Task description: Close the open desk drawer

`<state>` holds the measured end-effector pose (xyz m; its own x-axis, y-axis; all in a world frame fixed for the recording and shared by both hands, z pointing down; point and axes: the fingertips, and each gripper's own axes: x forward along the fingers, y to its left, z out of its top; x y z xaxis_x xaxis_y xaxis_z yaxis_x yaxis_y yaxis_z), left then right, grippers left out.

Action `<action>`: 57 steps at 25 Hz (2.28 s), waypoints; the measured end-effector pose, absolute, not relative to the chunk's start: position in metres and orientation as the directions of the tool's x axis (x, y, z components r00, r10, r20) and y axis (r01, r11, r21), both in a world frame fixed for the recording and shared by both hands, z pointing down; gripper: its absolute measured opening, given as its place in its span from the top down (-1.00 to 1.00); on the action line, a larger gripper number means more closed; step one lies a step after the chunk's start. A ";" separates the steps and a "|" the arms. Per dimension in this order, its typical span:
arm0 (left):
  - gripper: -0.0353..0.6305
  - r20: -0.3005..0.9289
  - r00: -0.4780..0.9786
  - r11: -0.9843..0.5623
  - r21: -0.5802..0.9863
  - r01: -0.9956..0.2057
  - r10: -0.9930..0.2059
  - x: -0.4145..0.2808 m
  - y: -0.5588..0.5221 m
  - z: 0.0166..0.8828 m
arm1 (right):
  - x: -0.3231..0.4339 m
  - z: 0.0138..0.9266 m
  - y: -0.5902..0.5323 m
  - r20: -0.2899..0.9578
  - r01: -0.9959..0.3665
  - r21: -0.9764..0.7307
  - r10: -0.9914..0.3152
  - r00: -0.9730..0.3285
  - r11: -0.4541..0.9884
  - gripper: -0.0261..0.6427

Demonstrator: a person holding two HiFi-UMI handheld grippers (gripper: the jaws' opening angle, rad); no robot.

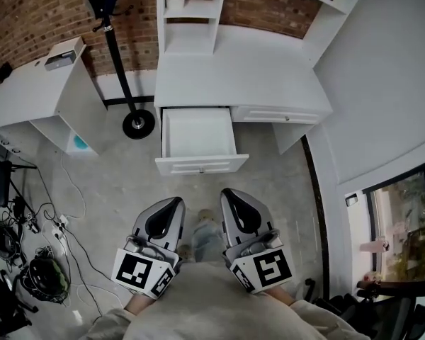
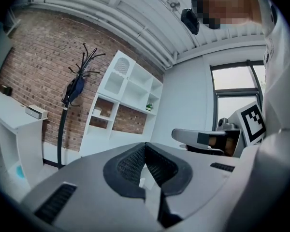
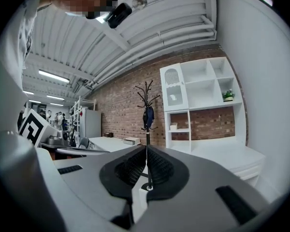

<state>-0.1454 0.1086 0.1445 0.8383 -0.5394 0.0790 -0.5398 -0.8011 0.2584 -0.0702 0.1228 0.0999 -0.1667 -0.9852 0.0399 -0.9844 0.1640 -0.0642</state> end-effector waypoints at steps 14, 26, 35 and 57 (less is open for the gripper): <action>0.84 0.062 0.744 -0.705 0.273 -0.654 -0.666 -0.051 -0.020 0.139 | 0.013 0.108 -0.023 0.059 -0.926 -0.086 -0.926 -0.374 0.368 0.83; 0.84 0.146 0.744 -0.705 0.246 -0.665 -0.652 -0.025 -0.058 0.178 | 0.058 0.170 -0.061 0.172 -0.919 -0.120 -0.904 -0.391 0.375 0.83; 0.84 0.155 0.860 -0.838 0.197 -0.509 -0.486 -0.002 -0.081 0.203 | 0.045 0.195 -0.087 0.214 -0.928 -0.148 -0.905 -0.368 0.343 0.83; 0.84 0.245 0.889 -0.850 0.279 -0.447 -0.387 -0.005 -0.115 0.345 | 0.020 0.332 -0.111 0.291 -0.927 -0.155 -0.881 -0.374 0.342 0.83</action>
<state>-0.0052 -0.1146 0.3447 0.8890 -0.3870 0.2446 -0.4468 -0.8500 0.2792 0.0196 -0.1112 0.3323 -0.3738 -0.8808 0.2907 -0.9268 0.3420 -0.1554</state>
